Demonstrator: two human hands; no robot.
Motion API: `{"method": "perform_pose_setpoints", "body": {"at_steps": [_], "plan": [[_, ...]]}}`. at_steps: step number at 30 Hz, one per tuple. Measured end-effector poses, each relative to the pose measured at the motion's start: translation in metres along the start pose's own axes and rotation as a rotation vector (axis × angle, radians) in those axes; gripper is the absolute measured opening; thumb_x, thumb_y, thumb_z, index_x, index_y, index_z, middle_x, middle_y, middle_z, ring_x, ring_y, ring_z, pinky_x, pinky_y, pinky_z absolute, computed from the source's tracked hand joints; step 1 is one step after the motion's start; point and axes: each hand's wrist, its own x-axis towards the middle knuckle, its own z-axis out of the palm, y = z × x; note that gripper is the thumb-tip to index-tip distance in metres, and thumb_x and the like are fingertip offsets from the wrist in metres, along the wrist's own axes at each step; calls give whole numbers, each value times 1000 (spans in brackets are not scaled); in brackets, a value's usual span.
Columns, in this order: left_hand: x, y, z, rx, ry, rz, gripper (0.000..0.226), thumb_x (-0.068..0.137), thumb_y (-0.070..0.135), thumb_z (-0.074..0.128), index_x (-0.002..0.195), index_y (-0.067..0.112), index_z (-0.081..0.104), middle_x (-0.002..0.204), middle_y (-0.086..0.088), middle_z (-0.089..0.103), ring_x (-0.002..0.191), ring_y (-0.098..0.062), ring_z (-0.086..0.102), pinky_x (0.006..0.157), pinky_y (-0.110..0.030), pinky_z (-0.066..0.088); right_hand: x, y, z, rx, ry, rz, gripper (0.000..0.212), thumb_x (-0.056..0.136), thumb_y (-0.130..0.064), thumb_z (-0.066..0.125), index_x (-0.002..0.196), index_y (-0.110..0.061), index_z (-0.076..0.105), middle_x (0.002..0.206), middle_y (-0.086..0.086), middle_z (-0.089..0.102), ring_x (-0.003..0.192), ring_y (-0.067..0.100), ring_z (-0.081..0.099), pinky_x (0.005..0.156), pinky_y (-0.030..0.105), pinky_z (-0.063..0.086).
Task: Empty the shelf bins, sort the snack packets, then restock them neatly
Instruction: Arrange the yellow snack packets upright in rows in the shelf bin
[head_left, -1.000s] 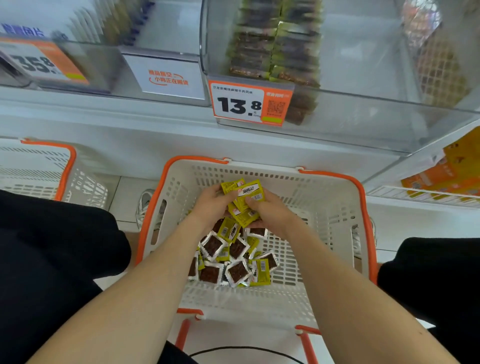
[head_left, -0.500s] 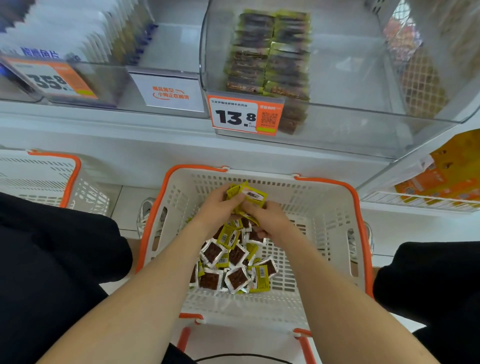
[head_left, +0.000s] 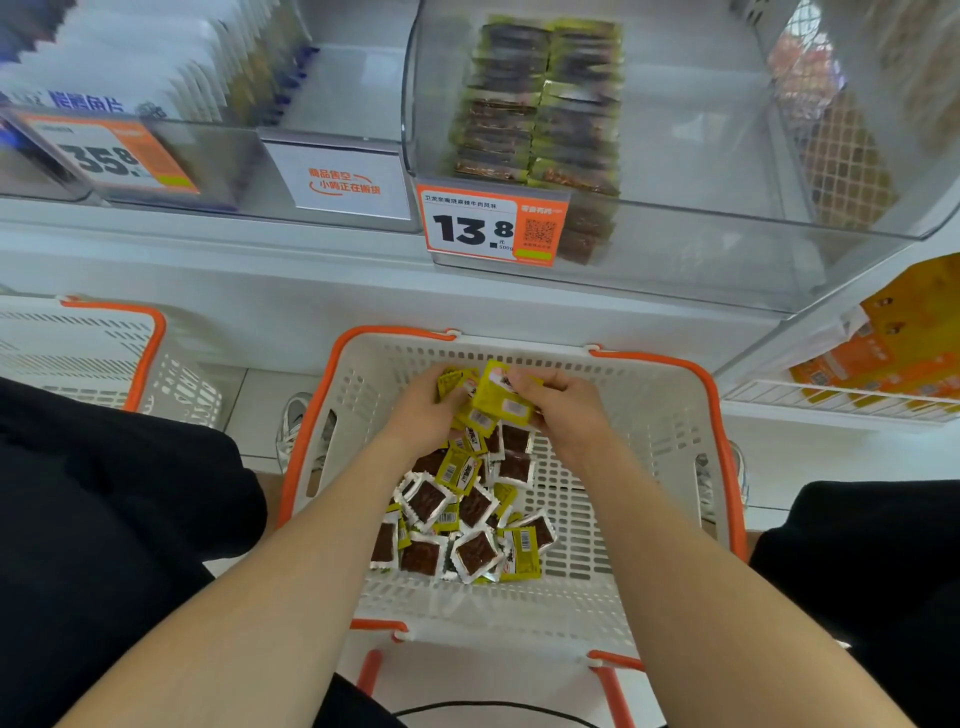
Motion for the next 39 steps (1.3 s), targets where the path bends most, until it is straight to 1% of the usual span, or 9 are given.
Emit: {"method": "perform_pose_setpoints", "body": {"at_steps": [4,8,10,17,20,25,33,37,39], "plan": [[-2,4,-1,-133,-113,-67,25,107,18,60,130,23,65,119,-9,73,102,-26,76,86,-51,64,3,9,6,-176,93,-139,26,73,-16,95,82,-11,72,88,10,79,85,29,78,76,39,64],[-3,5,-4,-182,-121,-70,24,108,29,57,128,21,68,114,-7,78,106,-27,76,92,-46,62,10,15,2,-477,58,-262,27,83,-24,88,107,-28,76,100,-8,77,96,9,72,88,36,61],[-2,10,-2,-173,-113,-43,29,110,35,52,129,20,67,113,-4,79,106,-25,76,90,-39,62,11,14,4,-515,-26,-263,16,91,-20,79,106,-28,79,99,-9,78,96,8,73,92,40,61],[4,25,6,-286,-83,-77,31,113,23,41,124,23,69,113,-6,78,105,-26,75,92,-45,62,16,22,15,-193,15,0,12,99,-10,67,106,-13,77,103,6,80,100,26,76,92,45,61],[4,26,6,-291,-118,-92,26,107,21,47,121,22,69,112,-6,77,104,-27,74,94,-49,60,16,19,16,-122,-22,81,17,103,-8,61,115,-10,72,110,9,78,104,27,74,84,37,57],[4,25,4,-273,-103,-70,25,96,11,69,117,19,57,114,-13,73,100,-30,74,82,-48,62,8,18,22,133,-123,143,23,100,-4,66,123,-4,66,117,18,75,106,31,74,93,45,60],[8,9,-3,-400,-254,-212,35,100,0,59,134,10,61,113,-23,65,97,-37,68,90,-59,59,6,26,20,-247,-51,56,50,79,-23,92,118,-12,64,103,13,74,73,19,72,57,26,52],[16,-6,-9,-349,-178,-227,31,102,2,55,127,18,64,106,-21,64,88,-32,67,82,-53,61,17,35,25,-446,-70,46,20,87,-22,84,103,-16,74,95,2,74,80,13,68,60,22,48],[20,-18,-12,-345,-150,-233,27,100,-1,59,118,19,66,106,-21,63,89,-34,65,82,-51,57,24,51,29,-658,-99,-3,21,90,-35,80,101,-17,78,98,0,74,87,13,68,68,24,49]]}}
